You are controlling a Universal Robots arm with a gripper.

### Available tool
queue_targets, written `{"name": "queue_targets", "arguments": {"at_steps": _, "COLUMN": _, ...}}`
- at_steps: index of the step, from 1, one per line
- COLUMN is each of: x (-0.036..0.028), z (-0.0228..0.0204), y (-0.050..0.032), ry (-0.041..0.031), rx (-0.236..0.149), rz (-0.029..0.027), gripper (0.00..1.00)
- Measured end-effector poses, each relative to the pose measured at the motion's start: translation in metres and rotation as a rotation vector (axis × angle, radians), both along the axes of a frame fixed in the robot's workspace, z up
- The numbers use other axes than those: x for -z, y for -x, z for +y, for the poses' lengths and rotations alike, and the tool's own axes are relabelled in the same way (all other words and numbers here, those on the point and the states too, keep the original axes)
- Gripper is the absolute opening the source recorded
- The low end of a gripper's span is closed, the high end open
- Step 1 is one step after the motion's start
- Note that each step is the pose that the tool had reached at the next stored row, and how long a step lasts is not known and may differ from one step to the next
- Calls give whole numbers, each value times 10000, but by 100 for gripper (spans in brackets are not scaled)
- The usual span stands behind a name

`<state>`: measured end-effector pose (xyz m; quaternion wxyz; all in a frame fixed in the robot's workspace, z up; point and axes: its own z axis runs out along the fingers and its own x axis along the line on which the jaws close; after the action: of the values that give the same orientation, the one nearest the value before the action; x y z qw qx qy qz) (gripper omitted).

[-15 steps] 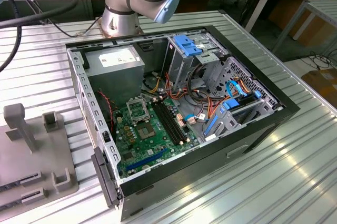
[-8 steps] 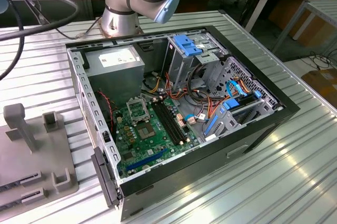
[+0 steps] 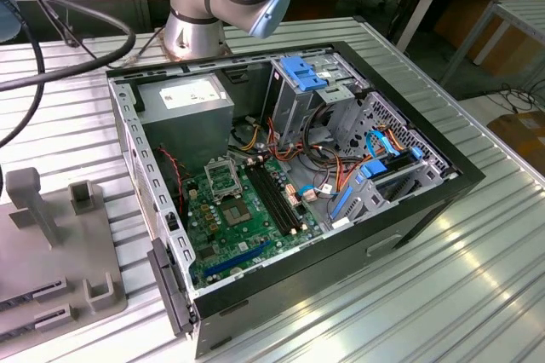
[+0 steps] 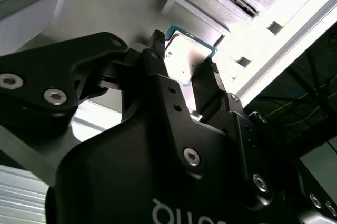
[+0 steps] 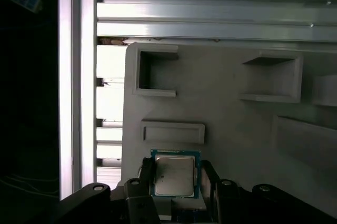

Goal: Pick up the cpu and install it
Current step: 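Pick up the cpu and move it towards the insertion slot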

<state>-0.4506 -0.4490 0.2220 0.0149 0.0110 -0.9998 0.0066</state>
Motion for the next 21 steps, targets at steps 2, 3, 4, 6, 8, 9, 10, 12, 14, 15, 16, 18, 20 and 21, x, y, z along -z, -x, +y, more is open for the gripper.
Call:
{"name": "queue_targets", "arguments": {"at_steps": 2, "x": 37, "z": 0, "y": 0, "ry": 0, "rx": 0, "rz": 0, "gripper": 47}}
{"name": "queue_targets", "arguments": {"at_steps": 3, "x": 56, "z": -1, "y": 0, "ry": 1, "rx": 0, "rz": 1, "gripper": 47}}
{"name": "queue_targets", "arguments": {"at_steps": 4, "x": 74, "z": -1, "y": 0, "ry": 0, "rx": 0, "rz": 0, "gripper": 47}}
{"name": "queue_targets", "arguments": {"at_steps": 6, "x": 113, "z": -1, "y": 0, "ry": 1, "rx": 0, "rz": 1, "gripper": 47}}
{"name": "queue_targets", "arguments": {"at_steps": 8, "x": 158, "z": -1, "y": 0, "ry": 1, "rx": 0, "rz": 2, "gripper": 47}}
{"name": "queue_targets", "arguments": {"at_steps": 9, "x": 187, "z": -1, "y": 0, "ry": 1, "rx": 0, "rz": 1, "gripper": 47}}
{"name": "queue_targets", "arguments": {"at_steps": 10, "x": 197, "z": -1, "y": 0, "ry": 0, "rx": 0, "rz": 1, "gripper": 47}}
{"name": "queue_targets", "arguments": {"at_steps": 12, "x": 198, "z": -1, "y": 0, "ry": 2, "rx": 0, "rz": 3, "gripper": 47}}
{"name": "queue_targets", "arguments": {"at_steps": 14, "x": 199, "z": -1, "y": 0, "ry": 1, "rx": 0, "rz": 3, "gripper": 47}}
{"name": "queue_targets", "arguments": {"at_steps": 15, "x": 199, "z": -1, "y": 0, "ry": 1, "rx": 0, "rz": 3, "gripper": 47}}
{"name": "queue_targets", "arguments": {"at_steps": 16, "x": 200, "z": -1, "y": 0, "ry": 0, "rx": 0, "rz": 2, "gripper": 47}}
{"name": "queue_targets", "arguments": {"at_steps": 18, "x": 199, "z": -1, "y": 0, "ry": 1, "rx": 0, "rz": 2, "gripper": 47}}
{"name": "queue_targets", "arguments": {"at_steps": 20, "x": 200, "z": -1, "y": 0, "ry": 1, "rx": 0, "rz": 2, "gripper": 47}}
{"name": "queue_targets", "arguments": {"at_steps": 21, "x": 200, "z": -1, "y": 0, "ry": 1, "rx": 0, "rz": 3, "gripper": 47}}
